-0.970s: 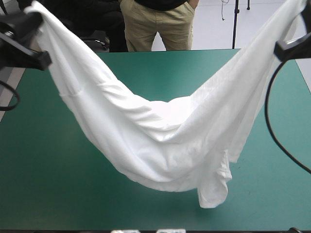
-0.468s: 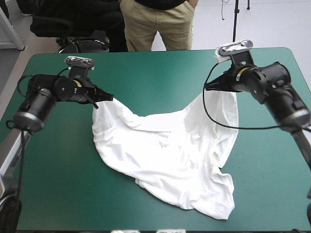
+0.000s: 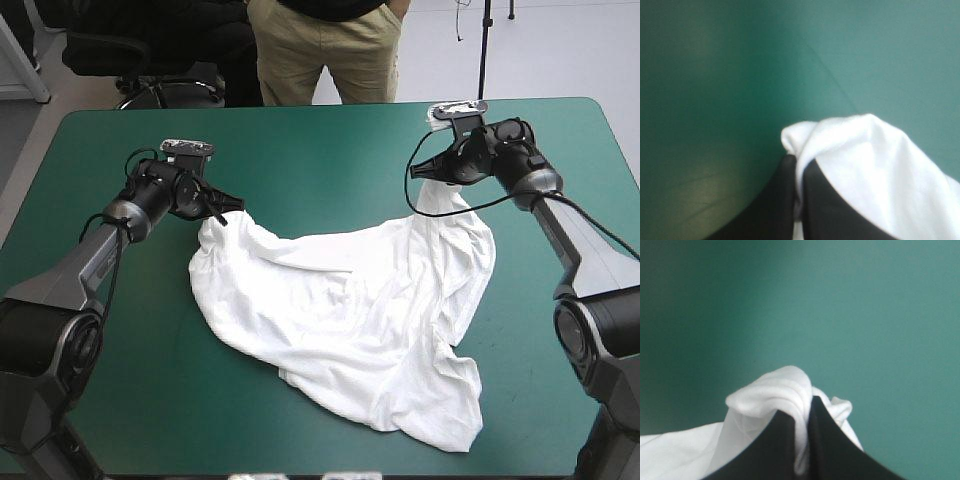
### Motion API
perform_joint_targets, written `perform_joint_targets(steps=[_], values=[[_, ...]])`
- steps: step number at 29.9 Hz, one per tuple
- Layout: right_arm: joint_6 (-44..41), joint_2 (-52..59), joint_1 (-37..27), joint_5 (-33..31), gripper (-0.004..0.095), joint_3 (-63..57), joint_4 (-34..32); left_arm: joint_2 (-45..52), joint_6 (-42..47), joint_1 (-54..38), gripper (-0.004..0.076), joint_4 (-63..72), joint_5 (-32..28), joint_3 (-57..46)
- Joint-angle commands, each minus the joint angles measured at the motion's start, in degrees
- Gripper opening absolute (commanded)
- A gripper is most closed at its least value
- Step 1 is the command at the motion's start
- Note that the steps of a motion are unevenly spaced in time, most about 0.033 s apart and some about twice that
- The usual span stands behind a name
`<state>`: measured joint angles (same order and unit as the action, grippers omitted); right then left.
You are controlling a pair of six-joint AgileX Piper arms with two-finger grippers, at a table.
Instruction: Fold the cloth
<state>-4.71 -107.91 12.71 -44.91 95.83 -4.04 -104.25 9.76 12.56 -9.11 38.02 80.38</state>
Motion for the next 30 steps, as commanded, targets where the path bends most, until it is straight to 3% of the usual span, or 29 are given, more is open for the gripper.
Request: perform_joint_targets(steps=[1, 4, 6, 8, 12, 14, 16, 23, 30], values=[[0.03, 0.36, -1.39, 1.2, -0.0017, 3.95, 1.07, 1.31, 2.35, -0.48, -0.0018, -2.09, -4.28, 2.69], [0.68, -0.59, -1.67, -0.08, -0.001, 4.41, 1.33, -0.03, 2.35, -1.19, -0.0006, -4.28, -4.55, 3.44], [1.36, -0.72, -1.67, -0.31, 0.0027, 4.41, 1.33, -0.45, 2.35, -1.42, 0.0053, -5.01, -4.51, 3.54], [2.08, -0.72, -1.67, -0.43, 0.0126, 4.41, 2.39, -0.45, 2.11, -1.69, 0.0168, -4.19, -3.79, 3.54], [9.15, -0.72, -3.28, -3.16, 0.0456, 5.57, 13.14, -0.25, 2.11, -1.69, 0.047, -1.77, 1.44, 7.37], [9.55, -0.61, -3.52, -7.28, 0.0547, 7.25, 11.36, -0.12, 1.96, -1.69, 0.0542, -2.66, 5.79, 10.36], [7.54, -0.01, -3.52, -10.94, 0.0544, 9.32, 7.64, 0.59, 0.55, -1.69, 0.0552, -3.35, 9.56, 13.35], [6.77, 7.07, -4.21, -14.8, 0.0499, 11.23, 7.06, 8.65, -6.37, -1.69, 0.054, -2.42, 15.46, 16.03], [6.77, 11.38, -4.21, -15.56, 0.0499, 11.13, 5.97, 12.4, -6.67, -1.69, 0.054, -1.3, 16.18, 15.52]])
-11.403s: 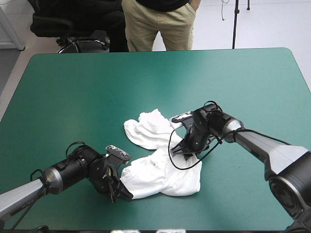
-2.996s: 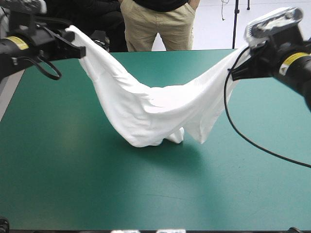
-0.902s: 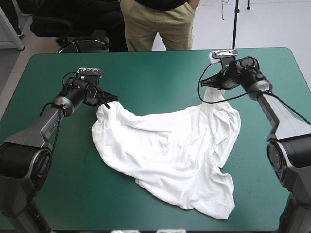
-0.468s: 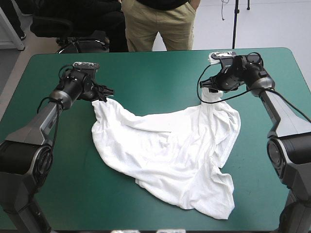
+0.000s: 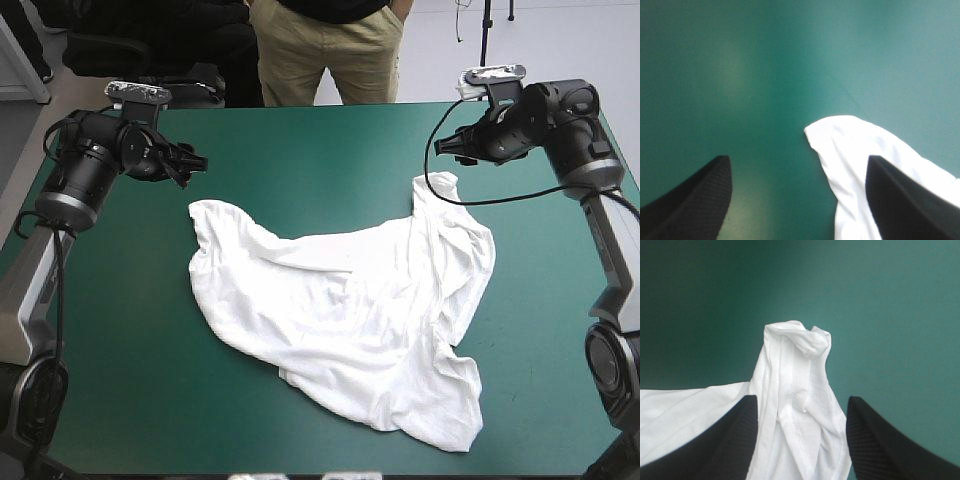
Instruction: Fold the cloth
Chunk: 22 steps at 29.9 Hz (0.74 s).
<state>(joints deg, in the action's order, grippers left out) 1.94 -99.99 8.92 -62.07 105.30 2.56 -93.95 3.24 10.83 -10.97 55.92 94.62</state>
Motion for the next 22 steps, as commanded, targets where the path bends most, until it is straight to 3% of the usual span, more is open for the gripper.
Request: perform_joint_targets(steps=[1, 7, 22], values=[[0.12, 3.46, -0.42, 1.27, 0.0497, 1.66, -0.63, 1.75, -0.27, 0.04, 0.054, 0.92, -1.7, 1.01], [-0.13, 3.36, -0.42, -0.7, 0.0453, 1.66, -0.63, -3.66, 0.1, 0.04, 0.054, 1.66, 2.1, 0.87], [-0.4, 3.36, -0.42, -0.92, 0.0433, 1.66, -0.63, -17.87, 0.68, 0.04, 0.0538, 3.82, -0.24, 0.78]])
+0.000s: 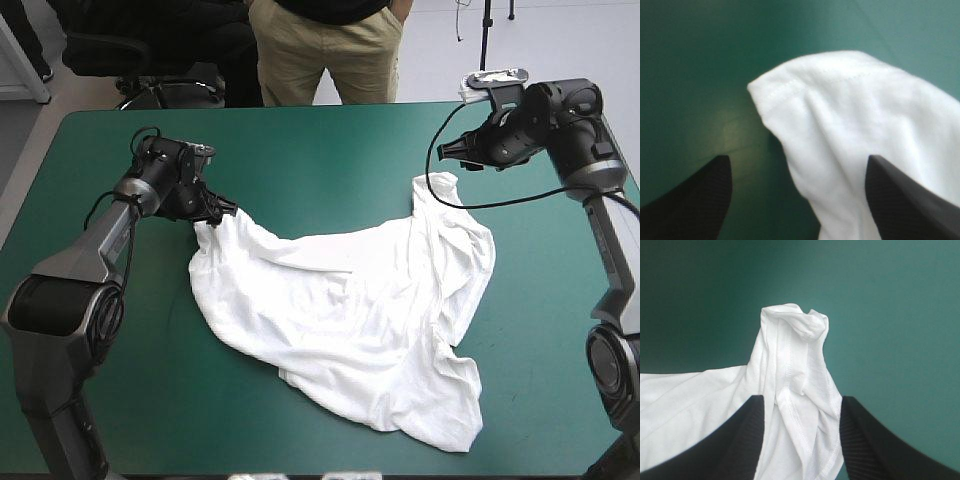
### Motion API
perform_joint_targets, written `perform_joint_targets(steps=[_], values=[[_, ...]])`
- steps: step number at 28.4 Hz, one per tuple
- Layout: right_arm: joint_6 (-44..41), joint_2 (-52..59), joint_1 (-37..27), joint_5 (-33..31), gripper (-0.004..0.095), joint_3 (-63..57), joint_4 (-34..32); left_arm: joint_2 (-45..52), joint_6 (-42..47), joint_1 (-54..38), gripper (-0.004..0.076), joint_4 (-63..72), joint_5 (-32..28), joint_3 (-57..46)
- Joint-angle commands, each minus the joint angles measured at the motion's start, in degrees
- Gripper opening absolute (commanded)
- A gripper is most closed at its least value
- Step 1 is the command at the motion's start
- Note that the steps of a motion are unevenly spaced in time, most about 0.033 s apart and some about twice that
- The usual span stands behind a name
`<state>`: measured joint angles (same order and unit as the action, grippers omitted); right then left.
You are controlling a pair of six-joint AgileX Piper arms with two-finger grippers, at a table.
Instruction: Fold the cloth
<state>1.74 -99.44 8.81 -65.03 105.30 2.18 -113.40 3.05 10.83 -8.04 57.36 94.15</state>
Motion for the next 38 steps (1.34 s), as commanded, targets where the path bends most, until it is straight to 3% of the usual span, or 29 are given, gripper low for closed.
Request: perform_joint_targets(steps=[1, 5, 8, 10, 13, 18, 28, 34, 38], values=[[-0.2, 2.81, -0.31, 1.94, 0.0429, 1.66, -0.24, 1.1, 0.97, 0.04, 0.0537, 1.33, -1.81, 1.26], [-0.2, 2.81, -0.31, 1.57, 0.0418, 1.66, -0.24, -1.1, 1.13, 0.04, 0.0524, 2.35, -2.16, 1.12], [-0.09, 2.81, -0.31, 0.49, 0.0417, 1.66, -0.24, -2.49, 1.13, 0.04, 0.0453, 3.61, -2.16, 1.12], [-0.09, 2.92, -0.31, -1.82, 0.0418, 1.66, -0.24, -2.87, 1.13, 0.04, 0.0333, 4.05, -2.16, 1.12], [-0.09, 3.91, -0.31, -6.61, 0.0418, 0.98, 0.29, -2.84, 1.13, 0.04, -0.0022, 3.51, -2.16, 1.03], [2.0, 11.79, 0.0, -6.61, 0.0418, -6.63, 7.1, -2.84, 0.88, 0.04, -0.0014, 2.75, -2.05, 1.03], [1.97, 35.92, 2.55, -6.61, 0.0419, -32.6, 7.12, -2.84, 0.88, 0.04, -0.0015, 4.36, -3.51, 1.03], [-3.57, 44.53, 13.78, -6.61, 0.0418, -38.24, 6.91, -2.84, 0.88, 0.04, -0.0015, 4.81, -2.74, 1.03], [-10.65, 45.54, 26.77, -6.61, 0.0418, -45.57, -0.4, -2.72, 0.88, 0.04, -0.0015, 5.36, -2.35, 1.03]])
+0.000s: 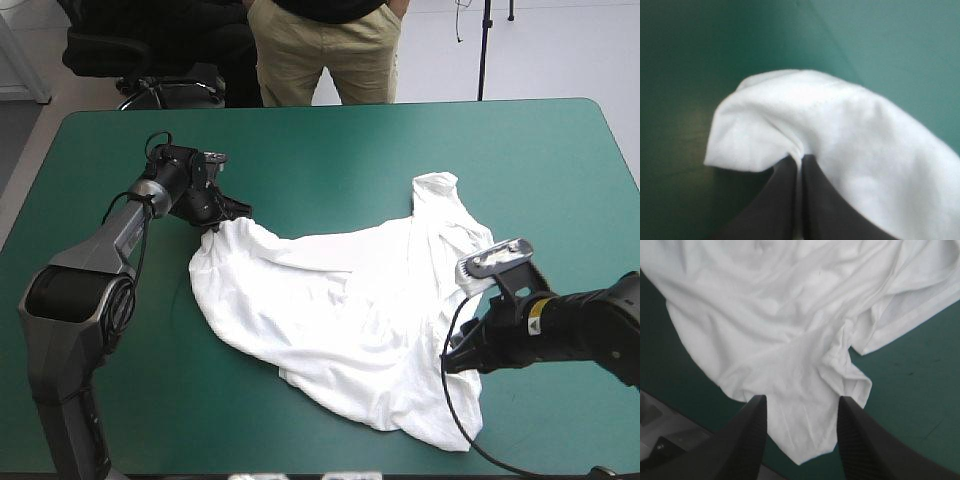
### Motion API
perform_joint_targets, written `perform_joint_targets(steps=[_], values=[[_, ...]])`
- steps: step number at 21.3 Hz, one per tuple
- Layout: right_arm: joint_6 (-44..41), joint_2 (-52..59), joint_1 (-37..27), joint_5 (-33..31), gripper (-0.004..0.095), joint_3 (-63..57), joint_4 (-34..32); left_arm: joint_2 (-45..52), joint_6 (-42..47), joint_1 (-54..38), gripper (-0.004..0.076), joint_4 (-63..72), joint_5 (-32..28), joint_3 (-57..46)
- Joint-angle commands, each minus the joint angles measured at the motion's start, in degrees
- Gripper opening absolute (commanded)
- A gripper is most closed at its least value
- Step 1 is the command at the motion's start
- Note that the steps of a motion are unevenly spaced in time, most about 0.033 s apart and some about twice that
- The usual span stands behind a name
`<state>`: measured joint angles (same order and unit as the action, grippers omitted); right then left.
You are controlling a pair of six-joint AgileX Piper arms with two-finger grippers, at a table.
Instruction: Fold the cloth
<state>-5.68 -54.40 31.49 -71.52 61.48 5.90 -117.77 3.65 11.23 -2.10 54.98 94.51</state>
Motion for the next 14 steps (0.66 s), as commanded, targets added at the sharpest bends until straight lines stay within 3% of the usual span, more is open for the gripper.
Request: perform_joint_targets(steps=[1, 7, 10, 14], values=[[-5.09, 0.5, 7.24, -0.12, 0.0423, -5.09, -7.58, 1.65, 0.28, -0.35, -0.0015, -0.32, 0.06, 0.67], [-7.58, 0.39, 12.09, -0.12, 0.0618, -14.09, -7.01, 1.65, 0.28, -0.35, -0.0015, 0.02, -0.04, 0.67], [-13.75, 0.39, 12.09, 0.27, 0.0608, -18.16, -11.15, 1.65, 0.28, -0.35, -0.0015, 0.25, -0.04, 0.67], [-13.86, -0.66, 12.09, 8.12, 0.0604, -23.49, -10.41, 1.65, 0.28, -0.35, -0.0015, 0.5, -0.25, 0.67]])
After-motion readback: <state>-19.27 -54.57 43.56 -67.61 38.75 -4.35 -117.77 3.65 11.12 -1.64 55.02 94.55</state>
